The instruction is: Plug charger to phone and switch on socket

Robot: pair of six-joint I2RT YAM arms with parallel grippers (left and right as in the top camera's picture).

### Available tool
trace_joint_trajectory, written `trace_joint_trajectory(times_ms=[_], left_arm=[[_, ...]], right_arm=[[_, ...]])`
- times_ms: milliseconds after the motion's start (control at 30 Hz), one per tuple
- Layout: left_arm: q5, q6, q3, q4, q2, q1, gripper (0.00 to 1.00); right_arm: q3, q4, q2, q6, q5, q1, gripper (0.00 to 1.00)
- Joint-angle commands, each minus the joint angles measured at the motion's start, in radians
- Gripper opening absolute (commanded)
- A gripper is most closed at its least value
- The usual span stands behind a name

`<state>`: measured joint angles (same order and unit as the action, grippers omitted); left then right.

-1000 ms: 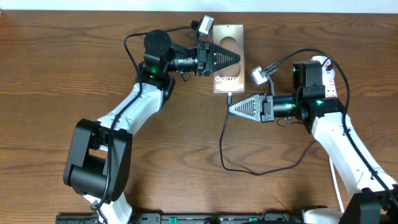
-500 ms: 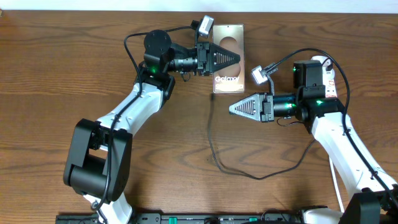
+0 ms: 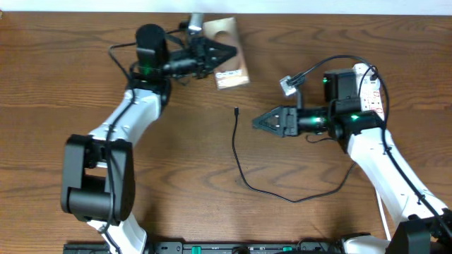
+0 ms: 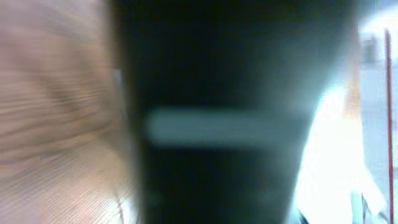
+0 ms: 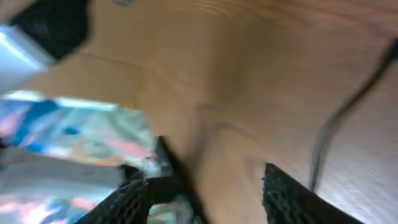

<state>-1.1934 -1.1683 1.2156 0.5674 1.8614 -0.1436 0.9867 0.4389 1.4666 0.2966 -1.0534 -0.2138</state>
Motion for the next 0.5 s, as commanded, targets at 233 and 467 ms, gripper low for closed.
trace_joint_trajectory(times_ms=[233,467], left_arm=[[-0.033,0.2,0.011,-0.16,-0.023,0.089,0.07],[-0.061,0.204,0.011,-0.198,-0.023,0.107,0.08]], right_arm=[[0.022,-0.064,0.085,0.083,0.54,-0.204,0.59],[0.021,-0.216,0.271,0.183,0.634,-0.272,0.56]])
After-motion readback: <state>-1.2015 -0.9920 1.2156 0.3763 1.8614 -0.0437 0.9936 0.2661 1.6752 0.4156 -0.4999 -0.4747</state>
